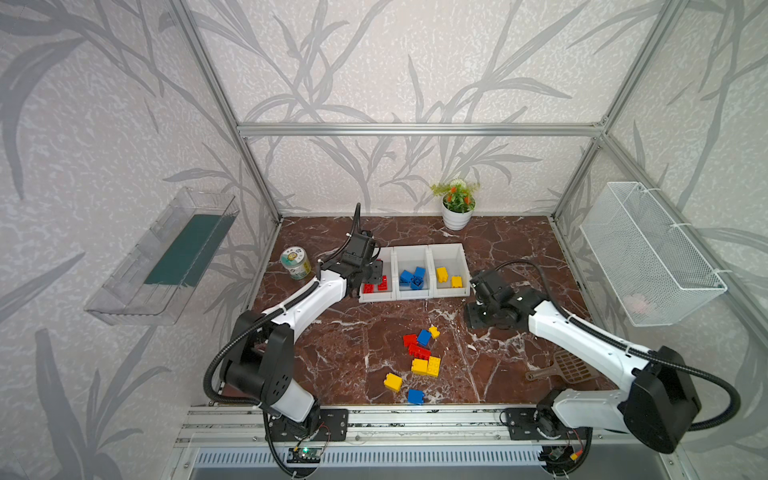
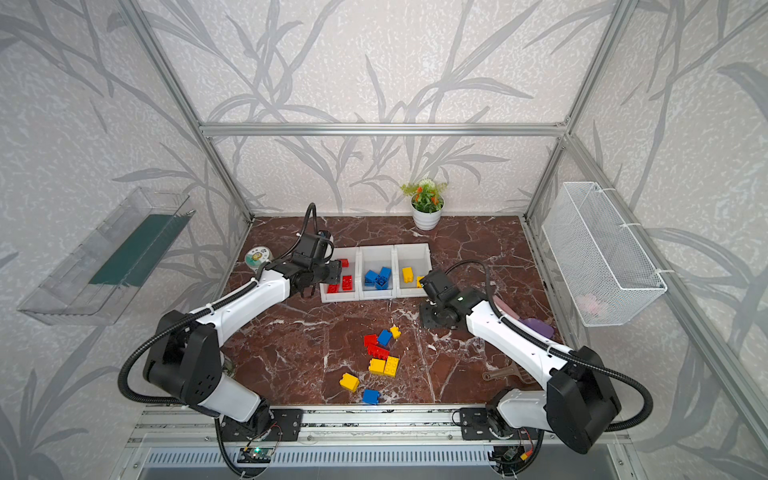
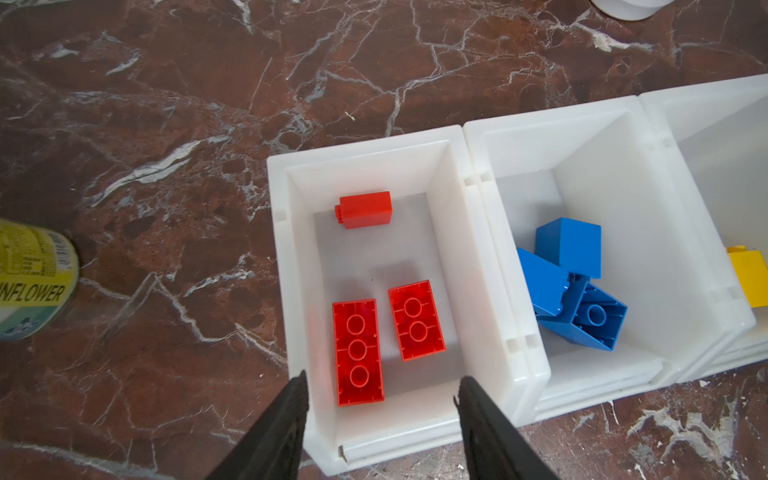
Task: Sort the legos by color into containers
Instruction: 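Lower the right gripper onto the pile toward a yellow brick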
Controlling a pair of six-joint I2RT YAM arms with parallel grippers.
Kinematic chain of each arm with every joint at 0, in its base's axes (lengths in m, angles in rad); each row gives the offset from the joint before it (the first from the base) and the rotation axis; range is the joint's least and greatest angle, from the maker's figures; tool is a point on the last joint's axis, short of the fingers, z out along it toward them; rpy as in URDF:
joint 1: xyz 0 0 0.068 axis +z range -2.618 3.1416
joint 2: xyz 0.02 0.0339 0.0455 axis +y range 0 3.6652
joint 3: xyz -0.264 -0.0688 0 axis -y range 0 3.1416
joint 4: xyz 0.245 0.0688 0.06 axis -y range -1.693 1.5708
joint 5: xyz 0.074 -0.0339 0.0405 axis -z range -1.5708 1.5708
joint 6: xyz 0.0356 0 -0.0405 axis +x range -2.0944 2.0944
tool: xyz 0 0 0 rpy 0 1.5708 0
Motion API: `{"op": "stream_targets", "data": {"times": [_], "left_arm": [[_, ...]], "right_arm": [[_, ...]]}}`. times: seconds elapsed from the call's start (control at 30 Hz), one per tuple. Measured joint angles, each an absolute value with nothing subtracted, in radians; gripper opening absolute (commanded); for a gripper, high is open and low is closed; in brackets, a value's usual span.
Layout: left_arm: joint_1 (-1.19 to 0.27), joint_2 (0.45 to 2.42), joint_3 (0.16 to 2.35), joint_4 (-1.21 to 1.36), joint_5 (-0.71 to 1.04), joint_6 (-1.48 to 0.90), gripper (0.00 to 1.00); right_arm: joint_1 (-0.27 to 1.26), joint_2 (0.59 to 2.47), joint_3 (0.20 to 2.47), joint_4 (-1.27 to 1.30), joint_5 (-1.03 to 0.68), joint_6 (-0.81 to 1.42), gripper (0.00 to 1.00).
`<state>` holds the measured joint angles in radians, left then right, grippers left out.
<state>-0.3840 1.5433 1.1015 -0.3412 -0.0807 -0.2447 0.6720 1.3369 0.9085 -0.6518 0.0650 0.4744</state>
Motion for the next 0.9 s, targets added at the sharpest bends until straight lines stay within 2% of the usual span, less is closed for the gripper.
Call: {"op": "stream_targets", "data": {"times": [0.23,0.5,0.9], "left_arm": [[-0.371,1.488,1.068,-0.338,-0.099,-0.26,0.62],[-0.364,1.434,1.047,-0.337,-0.109,-0.267,0.62],[-0.363,1.393,0.978,-0.337,-0.112,-0.289,0.62]], "right_arm": [[0.89,1.496,0.993,-0.664,0.032,0.501,0.63],[0.978,1.584,1.109,-0.682,0.003,0.463,0.63],[1.163,1.663,1.125,-0.709,-0.035,0.525,0.63]]}}
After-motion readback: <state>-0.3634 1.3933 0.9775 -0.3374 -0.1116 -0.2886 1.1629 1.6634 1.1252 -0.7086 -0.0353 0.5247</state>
